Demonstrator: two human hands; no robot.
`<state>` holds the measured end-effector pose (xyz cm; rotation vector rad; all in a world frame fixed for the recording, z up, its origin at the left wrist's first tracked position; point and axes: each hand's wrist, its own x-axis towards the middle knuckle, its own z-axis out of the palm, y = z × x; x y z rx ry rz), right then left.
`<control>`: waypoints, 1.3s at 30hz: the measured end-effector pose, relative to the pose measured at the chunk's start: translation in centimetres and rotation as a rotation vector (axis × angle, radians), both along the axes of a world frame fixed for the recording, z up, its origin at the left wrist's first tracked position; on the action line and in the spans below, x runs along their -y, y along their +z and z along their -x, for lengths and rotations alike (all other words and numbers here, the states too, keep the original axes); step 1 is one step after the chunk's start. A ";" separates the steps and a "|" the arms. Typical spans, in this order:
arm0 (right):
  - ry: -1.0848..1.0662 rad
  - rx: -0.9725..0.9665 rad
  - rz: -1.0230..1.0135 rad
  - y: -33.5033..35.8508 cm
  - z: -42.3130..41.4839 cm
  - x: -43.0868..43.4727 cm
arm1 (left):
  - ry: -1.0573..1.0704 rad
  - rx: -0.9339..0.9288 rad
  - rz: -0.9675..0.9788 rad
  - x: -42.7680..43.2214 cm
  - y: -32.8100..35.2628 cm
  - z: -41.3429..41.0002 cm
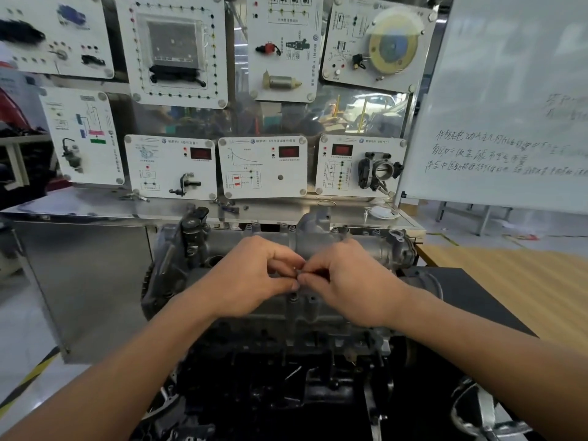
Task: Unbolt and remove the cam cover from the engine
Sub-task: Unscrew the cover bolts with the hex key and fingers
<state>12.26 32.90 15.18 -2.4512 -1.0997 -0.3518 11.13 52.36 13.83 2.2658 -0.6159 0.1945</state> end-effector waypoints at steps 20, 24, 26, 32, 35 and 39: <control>-0.206 -0.089 0.283 0.4 3.8 2.6 | -0.025 0.072 -0.090 -0.4 -0.4 -0.1; -0.131 0.118 0.411 1.4 -0.3 3.2 | 0.015 0.079 -0.096 -0.4 -0.6 0.0; -0.041 0.275 0.477 1.7 -2.6 2.9 | 0.052 0.079 -0.079 -0.3 -0.8 0.1; 0.158 0.518 0.429 2.0 -5.7 0.6 | 0.171 0.086 0.057 0.0 -1.2 0.4; 0.149 0.574 0.328 3.4 -4.9 1.7 | 0.170 0.081 0.162 0.4 -0.8 0.5; 0.045 0.431 0.399 4.6 -1.8 5.3 | 0.095 0.107 0.094 2.3 0.0 0.5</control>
